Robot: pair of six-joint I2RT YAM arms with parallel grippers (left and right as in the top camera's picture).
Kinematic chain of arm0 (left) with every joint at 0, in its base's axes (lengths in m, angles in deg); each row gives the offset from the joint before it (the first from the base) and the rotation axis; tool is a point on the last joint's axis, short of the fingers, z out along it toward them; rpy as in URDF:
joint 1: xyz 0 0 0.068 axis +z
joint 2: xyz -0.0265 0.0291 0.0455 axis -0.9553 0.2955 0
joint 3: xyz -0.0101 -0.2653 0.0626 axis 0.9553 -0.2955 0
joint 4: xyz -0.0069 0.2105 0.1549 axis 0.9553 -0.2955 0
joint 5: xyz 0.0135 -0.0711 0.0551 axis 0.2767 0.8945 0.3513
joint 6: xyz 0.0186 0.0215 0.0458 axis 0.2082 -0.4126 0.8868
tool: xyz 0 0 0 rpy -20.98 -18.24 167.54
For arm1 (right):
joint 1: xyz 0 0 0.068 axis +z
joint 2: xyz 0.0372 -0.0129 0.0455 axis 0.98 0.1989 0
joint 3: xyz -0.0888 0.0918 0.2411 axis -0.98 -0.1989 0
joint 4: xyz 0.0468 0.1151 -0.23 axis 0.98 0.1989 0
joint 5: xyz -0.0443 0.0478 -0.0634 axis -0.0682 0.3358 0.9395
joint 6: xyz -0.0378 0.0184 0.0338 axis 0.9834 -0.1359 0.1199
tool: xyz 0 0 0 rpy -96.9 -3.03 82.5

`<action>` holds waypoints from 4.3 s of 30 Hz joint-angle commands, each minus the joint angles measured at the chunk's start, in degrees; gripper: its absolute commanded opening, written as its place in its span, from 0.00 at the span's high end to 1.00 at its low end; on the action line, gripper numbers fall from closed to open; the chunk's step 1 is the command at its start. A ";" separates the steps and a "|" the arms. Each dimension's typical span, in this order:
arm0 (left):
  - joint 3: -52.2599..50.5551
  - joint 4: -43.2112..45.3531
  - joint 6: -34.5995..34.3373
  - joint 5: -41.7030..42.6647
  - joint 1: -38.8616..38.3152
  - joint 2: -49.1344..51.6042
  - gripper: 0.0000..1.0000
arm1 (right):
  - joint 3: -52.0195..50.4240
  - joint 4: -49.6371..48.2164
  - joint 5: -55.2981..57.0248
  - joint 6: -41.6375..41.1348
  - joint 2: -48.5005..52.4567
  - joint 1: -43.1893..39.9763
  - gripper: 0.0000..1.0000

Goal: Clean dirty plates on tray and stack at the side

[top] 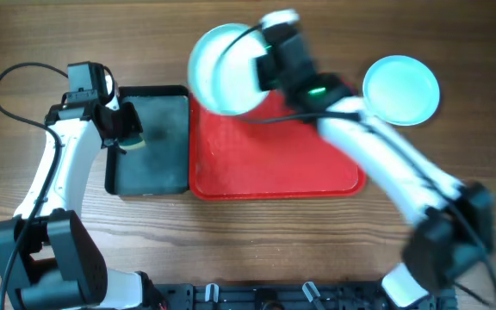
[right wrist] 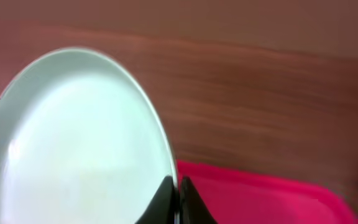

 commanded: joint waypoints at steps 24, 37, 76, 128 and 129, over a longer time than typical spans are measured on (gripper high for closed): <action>-0.31 5.64 1.60 -0.74 -4.74 -0.20 0.96 | -5.97 10.99 -18.16 -1.97 13.22 -52.24 0.96; -0.31 7.67 6.62 -0.31 -4.90 0.15 0.96 | -1.38 20.39 -28.96 5.57 6.78 -44.94 0.01; 4.59 11.52 4.09 0.76 -5.18 -0.20 0.00 | -1.64 21.16 -24.81 8.39 6.82 -31.50 0.00; 4.59 11.52 4.09 0.76 -5.18 -0.20 0.00 | -39.71 0.17 -19.78 8.59 -78.53 -31.01 0.00; 4.59 11.52 4.09 0.76 -5.18 -0.20 0.00 | -46.01 -5.51 -19.78 8.59 -83.12 -31.01 0.00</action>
